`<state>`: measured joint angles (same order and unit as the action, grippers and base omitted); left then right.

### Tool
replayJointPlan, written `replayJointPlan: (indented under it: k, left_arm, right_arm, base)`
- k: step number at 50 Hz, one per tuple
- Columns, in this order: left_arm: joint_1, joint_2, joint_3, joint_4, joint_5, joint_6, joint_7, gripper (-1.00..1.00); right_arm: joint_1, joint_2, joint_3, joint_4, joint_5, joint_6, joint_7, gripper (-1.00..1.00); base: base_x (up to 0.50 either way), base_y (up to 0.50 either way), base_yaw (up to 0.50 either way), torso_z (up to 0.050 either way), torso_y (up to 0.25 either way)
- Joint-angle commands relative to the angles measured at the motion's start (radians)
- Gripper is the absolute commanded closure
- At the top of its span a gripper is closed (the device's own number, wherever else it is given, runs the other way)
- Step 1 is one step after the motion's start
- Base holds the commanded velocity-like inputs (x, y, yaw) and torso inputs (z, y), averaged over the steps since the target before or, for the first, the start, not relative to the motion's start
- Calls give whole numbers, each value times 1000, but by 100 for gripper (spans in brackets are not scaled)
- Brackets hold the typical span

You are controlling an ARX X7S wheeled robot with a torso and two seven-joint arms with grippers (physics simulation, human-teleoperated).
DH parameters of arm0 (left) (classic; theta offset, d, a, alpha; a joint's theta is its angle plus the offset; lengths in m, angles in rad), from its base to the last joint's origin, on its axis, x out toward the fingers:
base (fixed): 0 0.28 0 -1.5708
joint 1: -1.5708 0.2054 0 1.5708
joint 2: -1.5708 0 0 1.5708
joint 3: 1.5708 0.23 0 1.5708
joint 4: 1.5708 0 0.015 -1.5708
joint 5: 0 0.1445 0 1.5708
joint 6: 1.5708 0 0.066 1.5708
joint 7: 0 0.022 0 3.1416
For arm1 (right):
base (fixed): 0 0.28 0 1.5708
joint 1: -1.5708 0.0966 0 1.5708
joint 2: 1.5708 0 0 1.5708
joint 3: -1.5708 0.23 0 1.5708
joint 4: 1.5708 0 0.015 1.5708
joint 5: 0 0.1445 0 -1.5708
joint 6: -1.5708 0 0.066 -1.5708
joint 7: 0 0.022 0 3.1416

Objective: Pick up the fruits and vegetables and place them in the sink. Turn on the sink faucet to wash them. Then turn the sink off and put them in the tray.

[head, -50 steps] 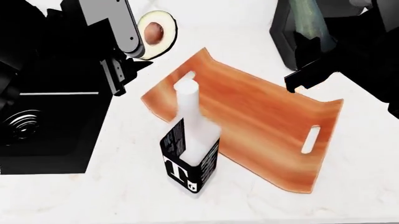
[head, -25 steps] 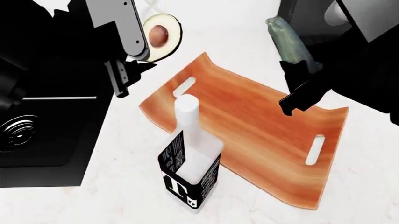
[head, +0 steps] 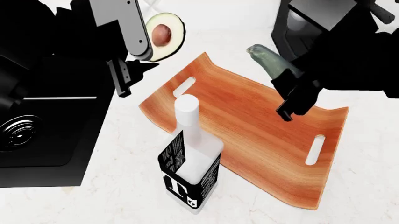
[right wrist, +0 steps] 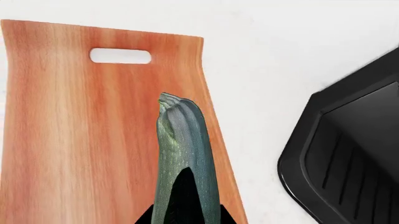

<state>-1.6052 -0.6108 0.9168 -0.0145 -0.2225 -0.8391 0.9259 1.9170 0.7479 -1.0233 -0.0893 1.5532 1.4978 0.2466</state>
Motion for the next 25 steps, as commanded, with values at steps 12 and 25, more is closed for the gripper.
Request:
replayJointPlan:
  k: [12, 25]
  left_arm:
    - [-12, 0, 2, -4, 0, -2, -9, 100]
    - [-8, 2, 4, -10, -1, 1, -12, 100]
  right_arm:
    - [110, -101, -266, 110, -203, 16, -320, 100]
    - [118, -120, -342, 129, -243, -8, -389, 100]
  base:
    - [0, 0, 0, 0, 0]
    - [0, 0, 0, 1, 1]
